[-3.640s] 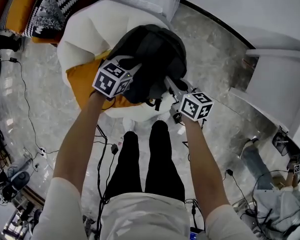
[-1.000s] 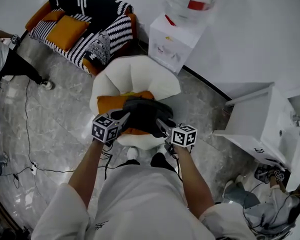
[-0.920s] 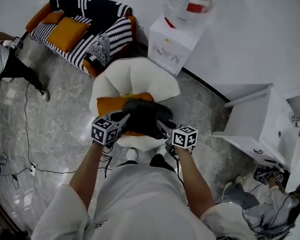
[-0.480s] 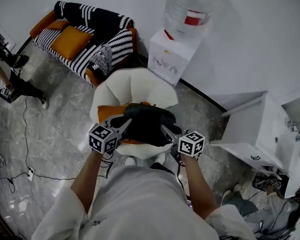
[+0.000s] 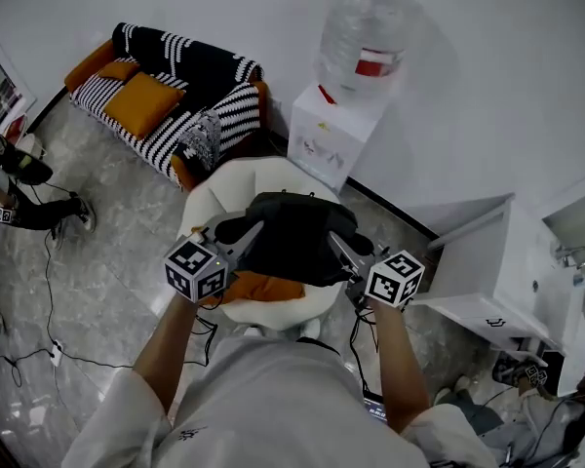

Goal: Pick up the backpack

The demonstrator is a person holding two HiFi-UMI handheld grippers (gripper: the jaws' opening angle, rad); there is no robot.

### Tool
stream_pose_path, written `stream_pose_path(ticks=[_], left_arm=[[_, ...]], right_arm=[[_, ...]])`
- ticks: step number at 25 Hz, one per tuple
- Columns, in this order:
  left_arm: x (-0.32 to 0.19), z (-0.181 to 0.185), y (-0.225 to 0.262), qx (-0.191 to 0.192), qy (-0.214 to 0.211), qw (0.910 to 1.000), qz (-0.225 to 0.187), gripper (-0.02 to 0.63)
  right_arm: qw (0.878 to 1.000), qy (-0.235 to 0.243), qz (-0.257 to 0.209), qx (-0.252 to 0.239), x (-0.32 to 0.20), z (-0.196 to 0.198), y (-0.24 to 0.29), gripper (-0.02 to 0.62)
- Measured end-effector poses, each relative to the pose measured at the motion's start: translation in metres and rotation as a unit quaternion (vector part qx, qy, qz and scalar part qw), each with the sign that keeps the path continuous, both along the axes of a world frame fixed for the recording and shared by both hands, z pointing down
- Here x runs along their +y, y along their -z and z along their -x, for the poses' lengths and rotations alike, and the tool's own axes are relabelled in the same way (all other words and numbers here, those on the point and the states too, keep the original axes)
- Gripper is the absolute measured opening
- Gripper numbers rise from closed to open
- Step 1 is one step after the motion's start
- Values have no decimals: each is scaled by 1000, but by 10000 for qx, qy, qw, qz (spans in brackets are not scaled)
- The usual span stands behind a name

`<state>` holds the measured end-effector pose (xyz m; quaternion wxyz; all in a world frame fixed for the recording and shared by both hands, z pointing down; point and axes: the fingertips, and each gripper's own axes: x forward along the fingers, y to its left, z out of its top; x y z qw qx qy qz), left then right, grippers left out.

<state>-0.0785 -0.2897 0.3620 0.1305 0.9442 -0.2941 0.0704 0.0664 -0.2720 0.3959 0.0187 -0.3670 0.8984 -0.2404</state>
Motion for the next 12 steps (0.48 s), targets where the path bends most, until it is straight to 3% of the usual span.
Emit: stream_pose_path(ticks=[12], left_arm=[[-19, -9, 93, 222, -194, 9944, -1012, 41]], right_arm=[[9969, -27, -781, -13, -18, -7, 94, 57]])
